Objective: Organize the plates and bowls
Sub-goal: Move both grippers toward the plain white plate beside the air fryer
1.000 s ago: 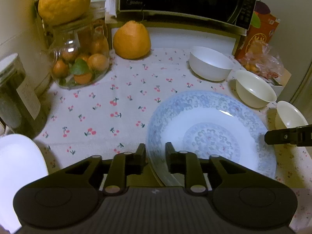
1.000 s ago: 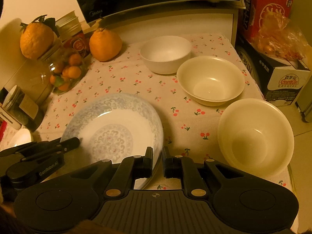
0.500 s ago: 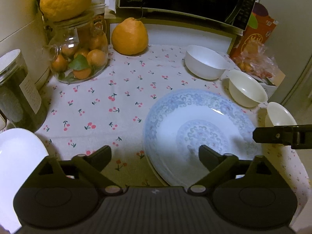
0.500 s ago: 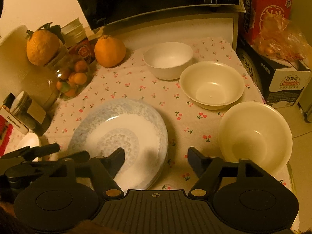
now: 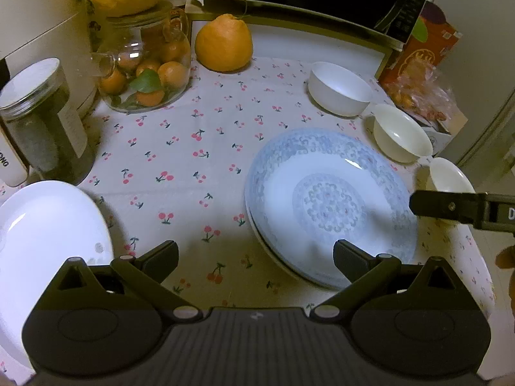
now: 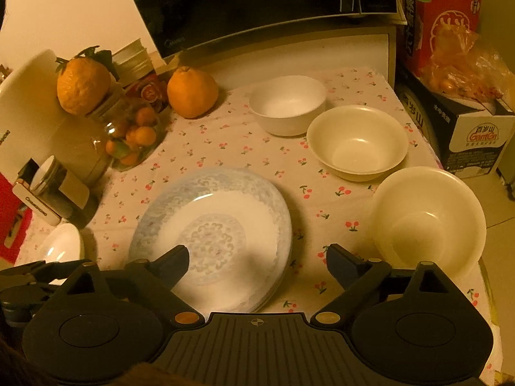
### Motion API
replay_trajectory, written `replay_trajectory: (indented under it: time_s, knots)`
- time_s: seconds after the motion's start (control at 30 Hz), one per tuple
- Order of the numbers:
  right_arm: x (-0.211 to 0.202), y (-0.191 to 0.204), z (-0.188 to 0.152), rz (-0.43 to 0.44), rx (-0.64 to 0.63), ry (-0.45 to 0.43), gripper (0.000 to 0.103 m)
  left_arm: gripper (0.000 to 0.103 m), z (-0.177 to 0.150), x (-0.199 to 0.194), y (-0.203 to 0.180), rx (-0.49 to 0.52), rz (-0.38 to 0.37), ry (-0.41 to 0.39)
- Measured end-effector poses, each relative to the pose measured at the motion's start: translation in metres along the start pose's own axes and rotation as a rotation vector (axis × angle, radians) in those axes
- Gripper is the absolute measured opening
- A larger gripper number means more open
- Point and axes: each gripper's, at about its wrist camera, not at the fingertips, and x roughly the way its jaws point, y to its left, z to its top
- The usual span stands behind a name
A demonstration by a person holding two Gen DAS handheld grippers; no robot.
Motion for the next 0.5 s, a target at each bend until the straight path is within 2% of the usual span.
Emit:
replay_trajectory:
  time_s: [0.5]
  knots:
    - [-0.004,0.023,-0.012,0.028,-0.009,-0.016,0.095,0.103,-0.017,-0.030,0.037,0.001,0.019,-0.009]
